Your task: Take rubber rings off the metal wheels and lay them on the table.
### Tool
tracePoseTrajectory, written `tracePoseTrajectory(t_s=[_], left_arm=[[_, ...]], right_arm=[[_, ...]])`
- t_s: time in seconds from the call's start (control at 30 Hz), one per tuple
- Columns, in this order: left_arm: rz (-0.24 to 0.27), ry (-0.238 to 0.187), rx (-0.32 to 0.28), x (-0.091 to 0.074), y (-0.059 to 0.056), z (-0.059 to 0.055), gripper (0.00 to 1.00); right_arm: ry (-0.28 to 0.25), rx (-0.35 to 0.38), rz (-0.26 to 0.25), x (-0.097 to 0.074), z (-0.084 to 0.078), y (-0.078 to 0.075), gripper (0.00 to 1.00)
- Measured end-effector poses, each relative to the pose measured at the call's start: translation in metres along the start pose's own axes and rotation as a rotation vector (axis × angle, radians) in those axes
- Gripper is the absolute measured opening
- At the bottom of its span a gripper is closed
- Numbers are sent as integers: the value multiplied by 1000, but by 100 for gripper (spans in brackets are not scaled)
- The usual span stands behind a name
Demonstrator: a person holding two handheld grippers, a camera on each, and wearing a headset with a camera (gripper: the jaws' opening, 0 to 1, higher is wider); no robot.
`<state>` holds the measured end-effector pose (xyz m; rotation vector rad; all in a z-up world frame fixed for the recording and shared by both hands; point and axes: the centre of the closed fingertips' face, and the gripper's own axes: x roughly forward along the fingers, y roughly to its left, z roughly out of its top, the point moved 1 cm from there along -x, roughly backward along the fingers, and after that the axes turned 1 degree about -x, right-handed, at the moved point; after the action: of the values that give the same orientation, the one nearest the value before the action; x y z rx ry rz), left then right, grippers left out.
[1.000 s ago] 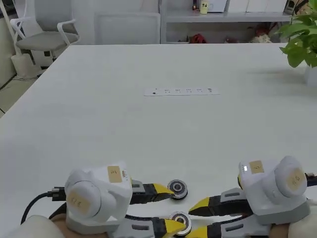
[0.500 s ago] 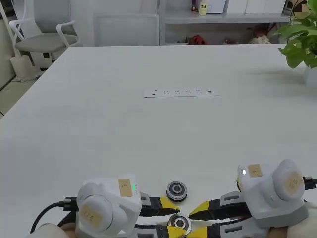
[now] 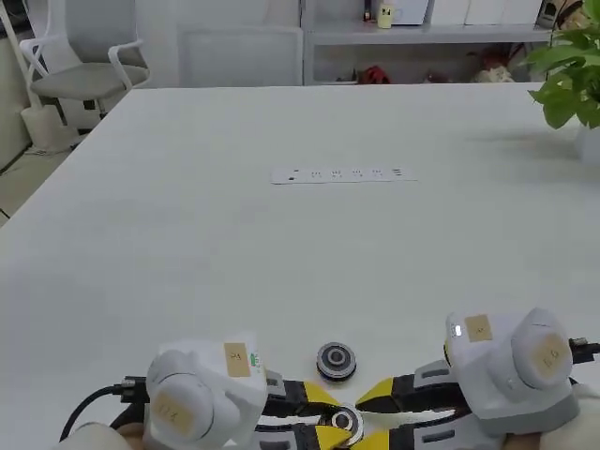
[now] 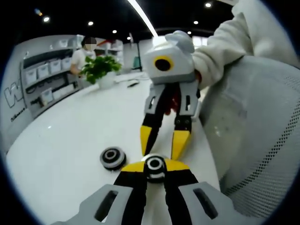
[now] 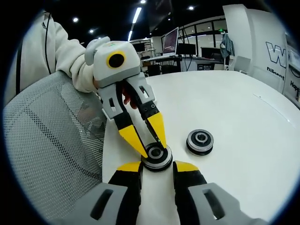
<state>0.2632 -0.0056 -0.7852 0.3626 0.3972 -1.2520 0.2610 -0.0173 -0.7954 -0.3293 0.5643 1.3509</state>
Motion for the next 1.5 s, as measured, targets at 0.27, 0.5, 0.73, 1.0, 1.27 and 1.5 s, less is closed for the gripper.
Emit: tracePoseTrajectory(t_s=[0.27,0.5,0.73,1.0,1.27,1.5], left_arm=[[14,-4,-1,0,3,0,14],[17,-7,-5,0,3,1,14],[20,-11,-11,0,2,1,14],[25,-12,-13,0,2,0,14],[28,-11,-14,0,2,0,14],[31,-12,-15,0,2,1,14]], right_arm=[[2,-13,-5,1,0,-2,21],[13,-31,-5,0,-1,-2,19],[38,-19,-13,-3,-7,-4,12],[67,-79,-20,-2,-6,-3,11],[98,-90,-44,-2,-8,-8,3],[131,-89,-54,0,-8,-9,3]])
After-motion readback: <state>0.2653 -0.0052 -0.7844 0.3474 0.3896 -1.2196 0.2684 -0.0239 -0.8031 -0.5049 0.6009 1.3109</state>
